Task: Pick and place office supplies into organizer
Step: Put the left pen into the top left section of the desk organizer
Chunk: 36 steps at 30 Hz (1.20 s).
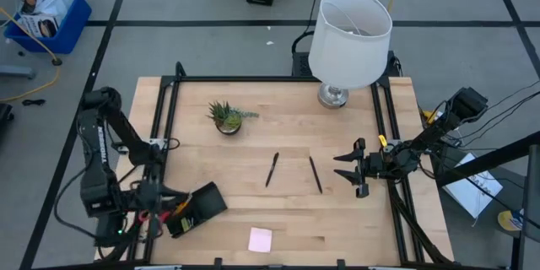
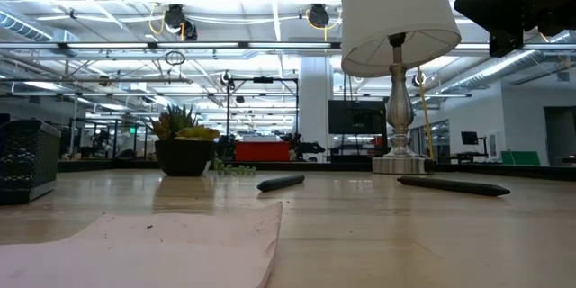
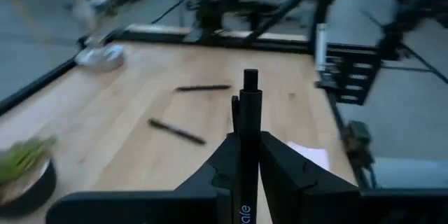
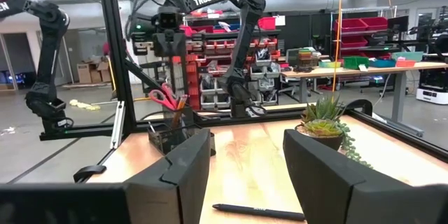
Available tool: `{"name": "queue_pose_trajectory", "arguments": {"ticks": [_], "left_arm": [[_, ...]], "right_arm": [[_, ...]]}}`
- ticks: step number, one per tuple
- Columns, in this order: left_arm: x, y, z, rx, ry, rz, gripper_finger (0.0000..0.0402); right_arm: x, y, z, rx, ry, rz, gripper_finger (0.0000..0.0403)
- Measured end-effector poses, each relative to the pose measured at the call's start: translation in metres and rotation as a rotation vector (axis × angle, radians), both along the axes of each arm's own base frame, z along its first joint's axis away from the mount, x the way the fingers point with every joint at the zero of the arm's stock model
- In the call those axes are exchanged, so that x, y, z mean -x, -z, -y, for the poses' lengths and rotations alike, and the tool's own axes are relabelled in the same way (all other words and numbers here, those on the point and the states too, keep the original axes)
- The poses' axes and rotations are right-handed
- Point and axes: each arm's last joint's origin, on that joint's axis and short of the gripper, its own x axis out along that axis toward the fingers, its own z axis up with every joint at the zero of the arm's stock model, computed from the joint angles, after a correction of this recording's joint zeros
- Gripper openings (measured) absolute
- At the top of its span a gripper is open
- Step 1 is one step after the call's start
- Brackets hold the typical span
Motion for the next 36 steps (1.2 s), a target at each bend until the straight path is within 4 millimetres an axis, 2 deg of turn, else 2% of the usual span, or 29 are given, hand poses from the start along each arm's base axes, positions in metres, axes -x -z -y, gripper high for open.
{"name": "queue_pose_trajectory", "arguments": {"ticks": [5, 9, 23, 33, 36], "left_arm": [[0.014, 0.011, 0.012, -0.021, 0.093, 0.077, 0.0046], [0.023, 0.023, 0.013, -0.071, 0.143, 0.112, 0.0046], [0.051, 0.057, -0.012, -0.088, 0.26, 0.161, 0.0046], [0.056, 0.08, -0.027, -0.185, 0.304, 0.157, 0.0046], [0.056, 0.089, -0.033, -0.281, 0.326, 0.152, 0.0047]], "right_arm": [[0.0, 0.0, 0.0, -0.001, 0.0, 0.0, 0.0173], [0.0, 0.0, 0.0, -0.001, 0.0, 0.0, 0.0172], [0.0, 0.0, 0.0, 0.0, 0.0, 0.0, 0.0173], [0.0, 0.0, 0.0, -0.001, 0.0, 0.0, 0.0177], [0.0, 0.0, 0.0, 0.0, 0.0, 0.0, 0.0174]]}}
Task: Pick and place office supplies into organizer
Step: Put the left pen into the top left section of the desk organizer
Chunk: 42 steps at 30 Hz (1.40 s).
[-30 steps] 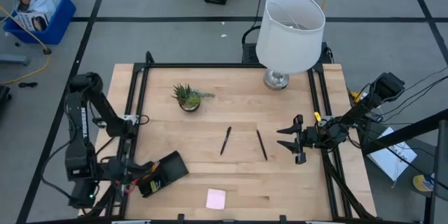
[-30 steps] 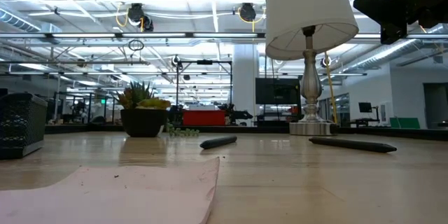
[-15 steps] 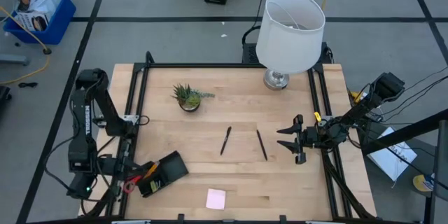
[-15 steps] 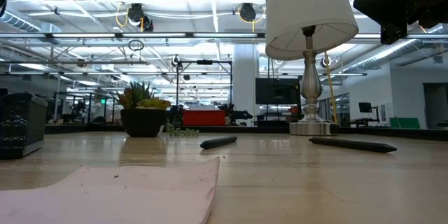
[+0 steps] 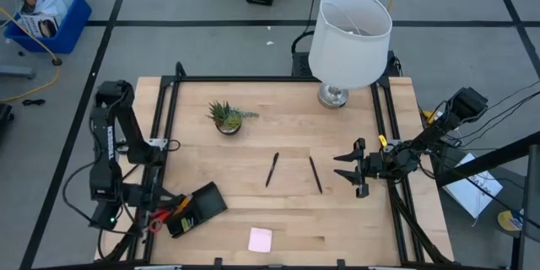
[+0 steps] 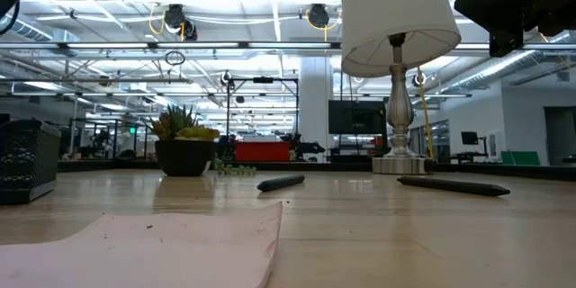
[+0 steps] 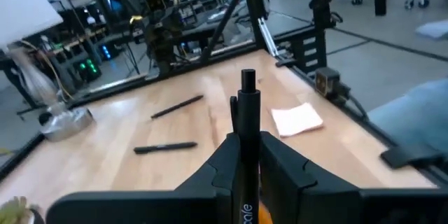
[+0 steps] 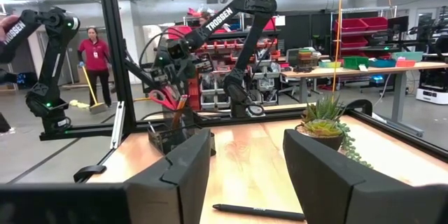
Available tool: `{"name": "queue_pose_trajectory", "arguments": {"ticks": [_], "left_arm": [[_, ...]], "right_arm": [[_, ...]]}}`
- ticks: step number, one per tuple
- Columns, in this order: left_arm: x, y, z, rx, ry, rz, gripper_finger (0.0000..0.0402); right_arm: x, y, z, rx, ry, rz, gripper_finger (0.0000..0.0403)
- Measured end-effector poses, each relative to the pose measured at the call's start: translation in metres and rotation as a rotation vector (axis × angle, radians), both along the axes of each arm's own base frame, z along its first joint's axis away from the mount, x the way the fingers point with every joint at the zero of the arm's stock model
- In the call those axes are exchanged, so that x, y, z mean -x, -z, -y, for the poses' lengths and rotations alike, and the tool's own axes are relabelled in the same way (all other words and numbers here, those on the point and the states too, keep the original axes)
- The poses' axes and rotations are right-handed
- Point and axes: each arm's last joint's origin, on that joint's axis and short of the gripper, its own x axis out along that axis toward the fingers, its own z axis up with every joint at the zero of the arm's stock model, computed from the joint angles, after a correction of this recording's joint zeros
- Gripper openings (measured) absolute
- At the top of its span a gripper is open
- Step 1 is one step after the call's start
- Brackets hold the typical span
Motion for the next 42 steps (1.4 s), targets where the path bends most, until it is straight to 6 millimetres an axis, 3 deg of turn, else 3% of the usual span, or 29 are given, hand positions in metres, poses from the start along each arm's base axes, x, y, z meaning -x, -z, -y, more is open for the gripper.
{"name": "queue_pose_trajectory", "arguments": {"ticks": [9, 21, 27, 30, 35, 42], "left_arm": [[-0.001, 0.007, -0.01, 0.087, -0.008, -0.034, 0.0054], [0.0, 0.001, 0.002, 0.095, 0.011, 0.007, 0.0212], [-0.004, -0.012, 0.012, 0.129, -0.068, 0.133, 0.0231], [-0.016, -0.02, 0.016, 0.172, -0.167, 0.165, 0.0232], [-0.054, -0.034, 0.016, 0.352, -0.363, 0.17, 0.0232], [-0.107, -0.046, -0.001, 0.574, -0.477, 0.143, 0.0232]], "right_arm": [[0.0, 0.0, 0.0, 0.0, 0.0, 0.0, 0.0175], [0.0, 0.0, 0.0, 0.0, 0.0, 0.0, 0.0175], [0.0, 0.0, 0.0, 0.0, 0.0, 0.0, 0.0177], [0.0, 0.0, 0.0, 0.0, 0.0, 0.0, 0.0176], [0.0, 0.0, 0.0, 0.0, 0.0, 0.0, 0.0172], [0.0, 0.0, 0.0, 0.0, 0.0, 0.0, 0.0176]]}}
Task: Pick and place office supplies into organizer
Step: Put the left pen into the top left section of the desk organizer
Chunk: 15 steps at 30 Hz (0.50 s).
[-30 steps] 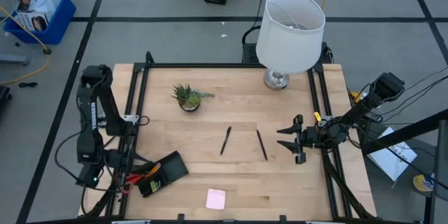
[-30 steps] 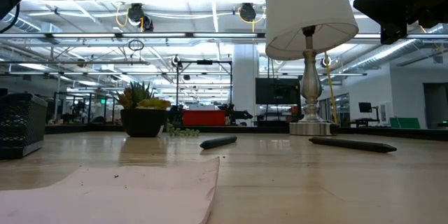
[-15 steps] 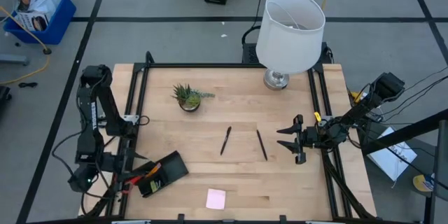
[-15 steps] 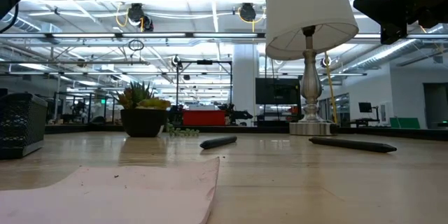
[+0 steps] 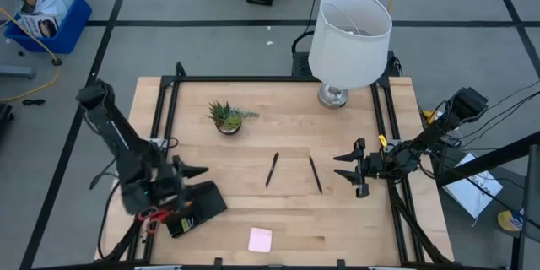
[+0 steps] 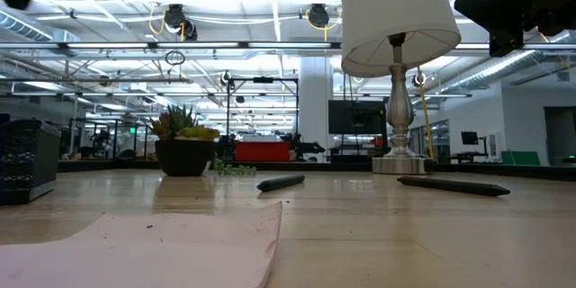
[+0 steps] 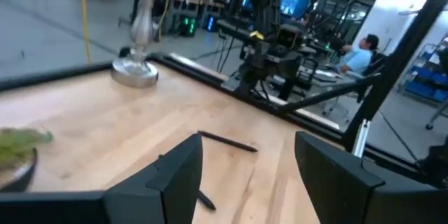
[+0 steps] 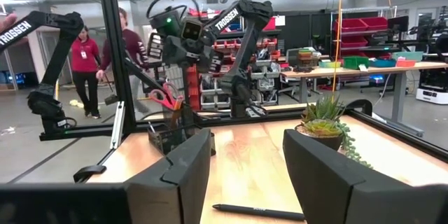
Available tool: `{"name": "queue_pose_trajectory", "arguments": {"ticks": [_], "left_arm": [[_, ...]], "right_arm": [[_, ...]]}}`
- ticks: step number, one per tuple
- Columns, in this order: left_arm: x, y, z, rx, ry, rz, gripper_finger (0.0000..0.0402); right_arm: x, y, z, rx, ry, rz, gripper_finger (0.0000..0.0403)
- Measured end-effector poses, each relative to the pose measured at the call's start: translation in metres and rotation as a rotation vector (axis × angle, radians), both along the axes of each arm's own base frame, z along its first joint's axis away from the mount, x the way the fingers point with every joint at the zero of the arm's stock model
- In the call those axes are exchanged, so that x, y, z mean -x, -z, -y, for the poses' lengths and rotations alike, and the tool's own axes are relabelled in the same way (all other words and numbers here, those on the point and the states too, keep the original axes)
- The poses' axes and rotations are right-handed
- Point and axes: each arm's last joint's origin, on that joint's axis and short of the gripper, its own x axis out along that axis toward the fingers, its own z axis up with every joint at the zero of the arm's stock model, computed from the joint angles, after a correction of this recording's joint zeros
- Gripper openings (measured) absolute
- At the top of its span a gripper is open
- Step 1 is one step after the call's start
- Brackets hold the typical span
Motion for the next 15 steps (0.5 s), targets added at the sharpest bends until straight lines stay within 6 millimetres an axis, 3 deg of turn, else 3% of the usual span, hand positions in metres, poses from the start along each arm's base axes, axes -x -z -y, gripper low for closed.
{"name": "queue_pose_trajectory", "arguments": {"ticks": [4, 9, 15], "left_arm": [[-0.03, 0.003, -0.019, 0.057, 0.002, -0.041, 0.0232], [-0.067, 0.016, -0.043, 0.248, 0.002, -0.07, 0.0232], [-0.086, 0.018, -0.059, 0.361, -0.006, -0.036, 0.0232]], "right_arm": [[0.0, 0.0, 0.0, 0.0, 0.0, 0.0, 0.0174], [0.0, 0.0, 0.0, 0.0, 0.0, 0.0, 0.0172], [0.0, 0.0, 0.0, 0.0, 0.0, 0.0, 0.0176]]}}
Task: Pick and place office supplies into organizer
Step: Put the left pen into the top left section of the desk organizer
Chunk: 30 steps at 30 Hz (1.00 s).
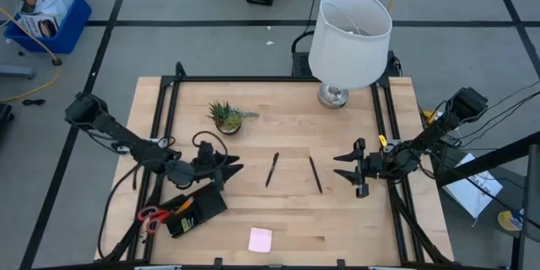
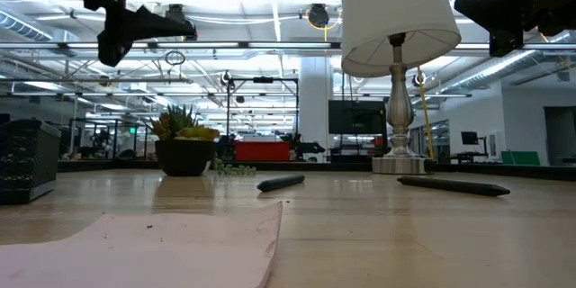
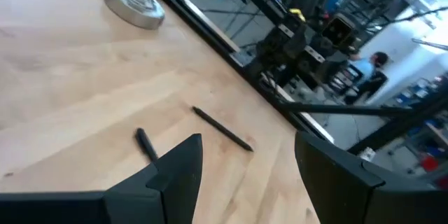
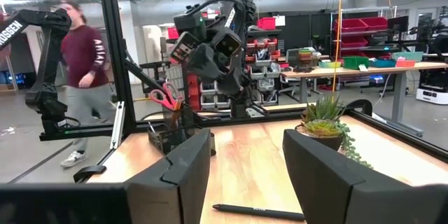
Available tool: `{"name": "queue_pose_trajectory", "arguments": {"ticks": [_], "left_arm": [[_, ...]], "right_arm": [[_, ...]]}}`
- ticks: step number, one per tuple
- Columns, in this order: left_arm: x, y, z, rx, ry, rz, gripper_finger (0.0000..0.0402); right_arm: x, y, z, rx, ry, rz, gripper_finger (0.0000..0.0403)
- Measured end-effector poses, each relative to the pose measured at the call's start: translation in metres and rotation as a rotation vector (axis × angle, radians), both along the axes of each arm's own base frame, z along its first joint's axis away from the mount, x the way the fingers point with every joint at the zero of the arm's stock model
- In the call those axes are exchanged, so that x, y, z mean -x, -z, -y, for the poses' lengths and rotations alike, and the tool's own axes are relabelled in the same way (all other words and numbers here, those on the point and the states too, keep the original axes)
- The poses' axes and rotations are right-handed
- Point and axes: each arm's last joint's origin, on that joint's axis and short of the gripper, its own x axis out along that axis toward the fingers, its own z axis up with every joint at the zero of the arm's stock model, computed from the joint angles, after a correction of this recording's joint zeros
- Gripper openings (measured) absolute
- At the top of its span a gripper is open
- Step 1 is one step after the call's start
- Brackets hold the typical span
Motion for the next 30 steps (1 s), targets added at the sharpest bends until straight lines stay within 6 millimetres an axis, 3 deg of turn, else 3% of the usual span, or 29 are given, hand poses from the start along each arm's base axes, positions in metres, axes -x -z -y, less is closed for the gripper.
{"name": "queue_pose_trajectory", "arguments": {"ticks": [6, 11, 13, 16, 19, 22, 27, 30], "left_arm": [[-0.004, 0.0, -0.004, 0.04, 0.028, 0.004, 0.0232], [-0.032, 0.017, -0.009, 0.067, -0.023, -0.095, 0.0232], [-0.051, 0.012, -0.007, 0.08, -0.011, -0.112, 0.0232], [-0.068, 0.011, -0.011, 0.057, 0.024, -0.296, 0.0232], [-0.088, -0.002, -0.017, 0.117, 0.116, -0.445, 0.0232], [-0.105, -0.003, -0.028, 0.151, 0.116, -0.549, 0.0232], [-0.141, -0.005, -0.049, 0.212, 0.042, -0.538, 0.0232], [-0.158, 0.006, -0.063, 0.242, -0.03, -0.603, 0.0232]], "right_arm": [[0.0, 0.0, 0.0, -0.001, 0.0, 0.001, 0.0172], [0.0, 0.0, 0.0, 0.0, 0.0, 0.0, 0.0176], [0.0, 0.0, 0.0, -0.003, 0.0, 0.004, 0.0176], [0.0, 0.001, 0.0, 0.004, 0.0, -0.005, 0.0172], [0.0, 0.0, 0.0, 0.002, 0.0, -0.002, 0.0172], [0.0, 0.001, 0.0, 0.006, 0.0, -0.007, 0.0175], [0.0, 0.001, 0.0, 0.006, 0.0, -0.007, 0.0175], [0.0, 0.001, 0.0, 0.006, 0.0, -0.007, 0.0172]]}}
